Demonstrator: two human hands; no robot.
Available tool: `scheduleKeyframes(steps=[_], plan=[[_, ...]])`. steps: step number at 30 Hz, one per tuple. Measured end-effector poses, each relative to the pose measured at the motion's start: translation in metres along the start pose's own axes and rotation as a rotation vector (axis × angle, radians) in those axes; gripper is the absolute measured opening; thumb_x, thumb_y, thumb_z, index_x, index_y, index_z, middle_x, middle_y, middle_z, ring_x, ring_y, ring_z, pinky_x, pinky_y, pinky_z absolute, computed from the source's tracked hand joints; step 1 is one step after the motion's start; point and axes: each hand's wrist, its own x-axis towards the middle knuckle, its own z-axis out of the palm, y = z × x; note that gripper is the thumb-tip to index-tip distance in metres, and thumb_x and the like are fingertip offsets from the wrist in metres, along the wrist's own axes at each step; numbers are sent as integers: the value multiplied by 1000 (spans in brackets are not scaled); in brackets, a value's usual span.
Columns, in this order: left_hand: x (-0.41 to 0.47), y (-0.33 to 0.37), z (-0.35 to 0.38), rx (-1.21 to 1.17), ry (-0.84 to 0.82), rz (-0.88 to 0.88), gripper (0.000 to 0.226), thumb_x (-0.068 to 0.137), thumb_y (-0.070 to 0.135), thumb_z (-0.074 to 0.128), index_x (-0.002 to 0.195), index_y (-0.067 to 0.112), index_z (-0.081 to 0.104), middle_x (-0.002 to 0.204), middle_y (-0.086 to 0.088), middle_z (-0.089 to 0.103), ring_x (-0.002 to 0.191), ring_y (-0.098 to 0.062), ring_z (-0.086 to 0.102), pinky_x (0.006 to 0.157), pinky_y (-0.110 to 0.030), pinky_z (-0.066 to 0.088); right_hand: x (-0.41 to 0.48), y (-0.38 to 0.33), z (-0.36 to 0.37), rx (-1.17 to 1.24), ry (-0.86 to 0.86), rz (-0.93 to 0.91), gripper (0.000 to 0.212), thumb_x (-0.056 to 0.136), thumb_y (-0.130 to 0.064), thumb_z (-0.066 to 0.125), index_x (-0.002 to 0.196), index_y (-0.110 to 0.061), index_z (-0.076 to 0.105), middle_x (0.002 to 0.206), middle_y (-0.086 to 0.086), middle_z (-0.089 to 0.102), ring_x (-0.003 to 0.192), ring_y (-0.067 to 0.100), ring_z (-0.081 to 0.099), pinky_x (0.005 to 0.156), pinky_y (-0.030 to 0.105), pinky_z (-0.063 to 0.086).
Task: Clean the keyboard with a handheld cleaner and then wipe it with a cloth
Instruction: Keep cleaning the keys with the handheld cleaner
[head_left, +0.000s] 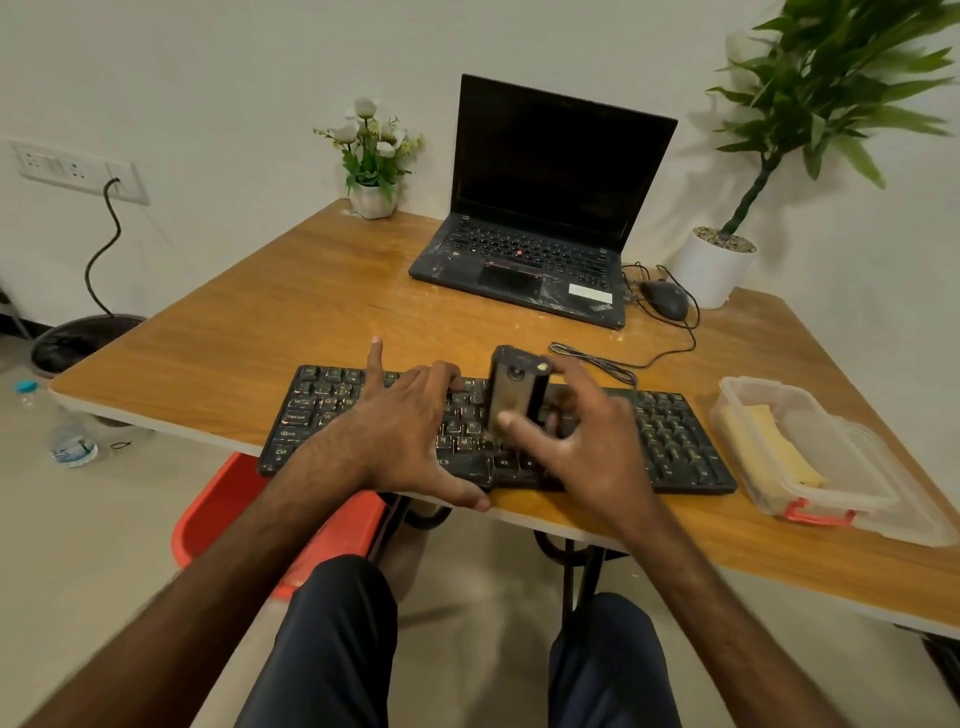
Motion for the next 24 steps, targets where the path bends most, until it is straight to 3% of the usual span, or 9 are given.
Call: scheduleKeyframes(steps=[2,4,6,9,12,15,20,24], plan=[[0,0,-1,-9,-4,-2,128,53,100,49,141,11,22,140,2,44,138,-14,40,114,-68,-18,17,14,-6,-77,71,56,59,81,-43,76,131,-28,50,114,-8,69,96,6,66,69,16,54],[1,0,-1,-14,1,-3,129,53,100,50,141,11,22,140,1,44,138,-14,40,113,-68,-19,21,16,-8,-36,83,83,57,80,-41,77,129,-29,51,114,-11,68,98,5,66,69,12,52],[2,-1,-1,1,-7,-8,134,50,102,45,144,10,21,143,2,41,140,-14,38,113,-67,-21,7,-1,-5,67,-7,40,55,80,-40,78,127,-33,52,106,-21,64,93,-4,64,67,10,52],[3,-3,1,-5,-5,-2,140,47,103,39,151,11,22,144,4,37,142,-14,34,112,-67,-24,-14,-12,3,90,-139,-116,54,81,-46,76,127,-34,51,106,-15,66,91,1,64,73,18,54],[1,-1,1,-14,-2,-7,132,52,100,49,144,10,22,141,3,43,139,-13,39,113,-67,-20,3,1,0,-92,-18,-71,58,81,-52,71,131,-33,48,112,-10,67,92,4,64,73,23,57],[1,0,1,-12,-1,-15,131,49,102,46,141,11,21,140,3,45,138,-13,41,113,-68,-20,13,6,-7,-99,56,2,57,81,-45,76,130,-31,50,107,-13,67,85,-2,63,70,20,57],[1,-2,1,-41,-6,-13,131,44,103,40,140,14,28,136,5,43,136,-12,41,112,-66,-22,-26,-15,4,80,-124,-130,57,80,-50,74,129,-39,48,111,-12,66,95,4,65,75,28,58],[0,1,-1,-17,-17,-12,124,52,100,51,137,14,21,139,3,45,137,-13,41,112,-68,-20,-3,9,-11,-128,45,-13,59,81,-48,73,131,-31,48,115,-5,69,94,8,66,74,29,60]])
